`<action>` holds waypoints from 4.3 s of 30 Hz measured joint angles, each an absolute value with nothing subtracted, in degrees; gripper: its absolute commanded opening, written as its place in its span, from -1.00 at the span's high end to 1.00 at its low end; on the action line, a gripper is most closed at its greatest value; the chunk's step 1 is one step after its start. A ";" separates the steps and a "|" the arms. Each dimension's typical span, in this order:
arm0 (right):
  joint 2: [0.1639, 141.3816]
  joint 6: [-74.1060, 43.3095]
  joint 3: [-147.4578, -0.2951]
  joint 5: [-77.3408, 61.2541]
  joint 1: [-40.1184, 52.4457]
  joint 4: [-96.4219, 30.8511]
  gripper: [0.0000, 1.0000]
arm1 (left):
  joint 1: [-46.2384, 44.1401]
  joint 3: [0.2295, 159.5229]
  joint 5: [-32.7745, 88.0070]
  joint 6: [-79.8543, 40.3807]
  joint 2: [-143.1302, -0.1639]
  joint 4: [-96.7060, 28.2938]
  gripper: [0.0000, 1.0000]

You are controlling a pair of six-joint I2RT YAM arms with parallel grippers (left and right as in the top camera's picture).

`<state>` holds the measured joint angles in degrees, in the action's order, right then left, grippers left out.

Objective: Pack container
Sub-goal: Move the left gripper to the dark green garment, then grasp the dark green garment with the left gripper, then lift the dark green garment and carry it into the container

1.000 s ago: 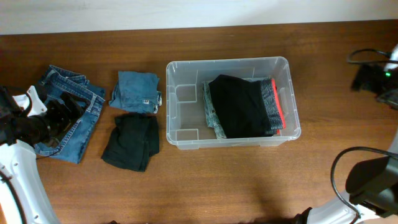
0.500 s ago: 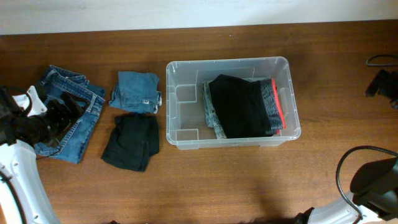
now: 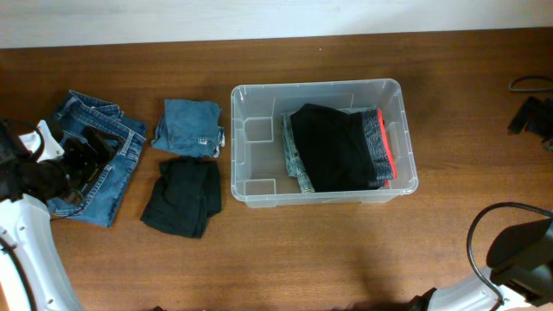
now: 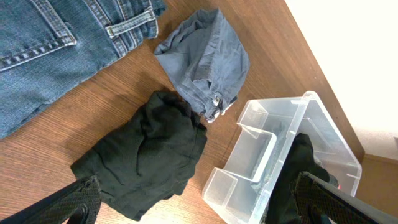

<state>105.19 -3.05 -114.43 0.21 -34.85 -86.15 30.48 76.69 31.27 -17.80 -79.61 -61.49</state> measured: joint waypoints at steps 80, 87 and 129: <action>105.19 -2.98 -114.43 0.21 -34.85 -86.15 -0.97 | -6.46 73.23 -3.33 -11.46 -112.36 -53.67 0.06; 105.19 -3.01 -114.43 0.21 -34.85 -86.15 -0.97 | -6.31 73.06 -4.36 -11.29 -112.33 -54.59 0.99; 105.19 -3.03 -114.43 0.21 -34.85 -86.15 -0.97 | -20.97 117.82 5.67 -18.11 -112.05 -79.88 0.99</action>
<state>105.19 -3.03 -114.43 0.21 -34.85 -86.15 -20.97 117.82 5.67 -18.11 -112.05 -79.88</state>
